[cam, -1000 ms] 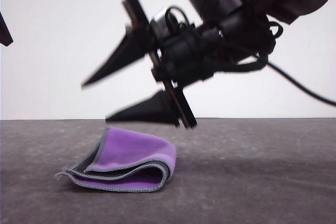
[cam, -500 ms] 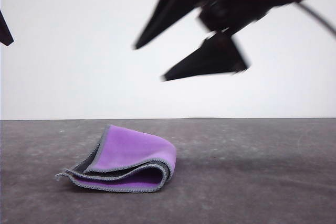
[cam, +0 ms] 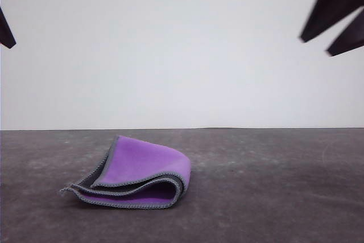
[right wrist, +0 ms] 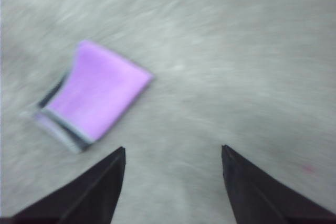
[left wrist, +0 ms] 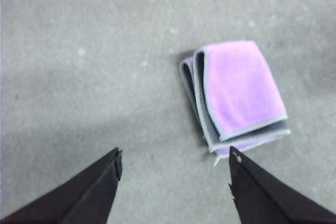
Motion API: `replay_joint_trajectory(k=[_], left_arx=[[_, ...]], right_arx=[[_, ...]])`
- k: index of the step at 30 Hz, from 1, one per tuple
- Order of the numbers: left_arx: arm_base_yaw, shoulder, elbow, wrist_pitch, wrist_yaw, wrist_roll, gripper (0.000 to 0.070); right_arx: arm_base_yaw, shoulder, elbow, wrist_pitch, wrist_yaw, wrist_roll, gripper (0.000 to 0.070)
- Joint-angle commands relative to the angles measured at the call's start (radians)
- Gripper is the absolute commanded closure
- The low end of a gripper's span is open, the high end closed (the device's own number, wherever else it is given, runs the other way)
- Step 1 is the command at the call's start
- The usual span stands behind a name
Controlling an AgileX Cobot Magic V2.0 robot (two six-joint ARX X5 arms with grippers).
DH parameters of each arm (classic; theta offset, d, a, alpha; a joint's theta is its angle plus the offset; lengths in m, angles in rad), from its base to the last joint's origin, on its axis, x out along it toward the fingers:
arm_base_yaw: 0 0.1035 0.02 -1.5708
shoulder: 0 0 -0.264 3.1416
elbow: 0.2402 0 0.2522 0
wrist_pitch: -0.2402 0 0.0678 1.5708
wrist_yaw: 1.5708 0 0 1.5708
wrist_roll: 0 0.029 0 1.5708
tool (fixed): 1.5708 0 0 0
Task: Fold clothes
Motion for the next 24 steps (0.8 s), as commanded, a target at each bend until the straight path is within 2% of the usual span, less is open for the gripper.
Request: replay_joint_trajectory(k=[1,6,11,12,13,14,15,17,24], left_arx=[[-0.004,0.006,0.002,0.018,-0.006,-0.004,0.0307],[-0.004,0.006,0.002,0.049,-0.007,-0.006,0.0307],[-0.004,0.005,0.002,0.049,-0.009,0.001,0.0314],[-0.004,0.005,0.002,0.046,-0.008,0.001,0.0333],[-0.004,0.005,0.002,0.046,-0.008,0.001,0.0506],[-0.004,0.005,0.002,0.047,-0.007,0.001,0.0623],[-0.005,0.005,0.002,0.05,-0.005,0.0,0.0666],[-0.005,0.005,0.003,0.05,-0.003,0.0,0.07],[-0.005,0.005,0.003,0.05,-0.001,0.001,0.07]], right_arx=[[-0.017,-0.03,-0.02,0.006,0.001,-0.012,0.034],[-0.069,-0.102,-0.081,0.012,0.043,-0.012,0.034],[-0.071,-0.104,-0.08,0.014,0.081,-0.013,0.0345],[-0.071,-0.104,-0.08,0.013,0.079,-0.013,0.0359],[-0.071,-0.104,-0.08,0.014,0.08,-0.013,0.0488],[-0.071,-0.103,-0.08,0.015,0.081,-0.016,0.0603],[-0.071,-0.103,-0.08,0.018,0.081,-0.02,0.0699],[-0.071,-0.103,-0.08,0.022,0.077,-0.018,0.0685],[-0.07,-0.105,-0.08,0.022,0.078,-0.019,0.0685]])
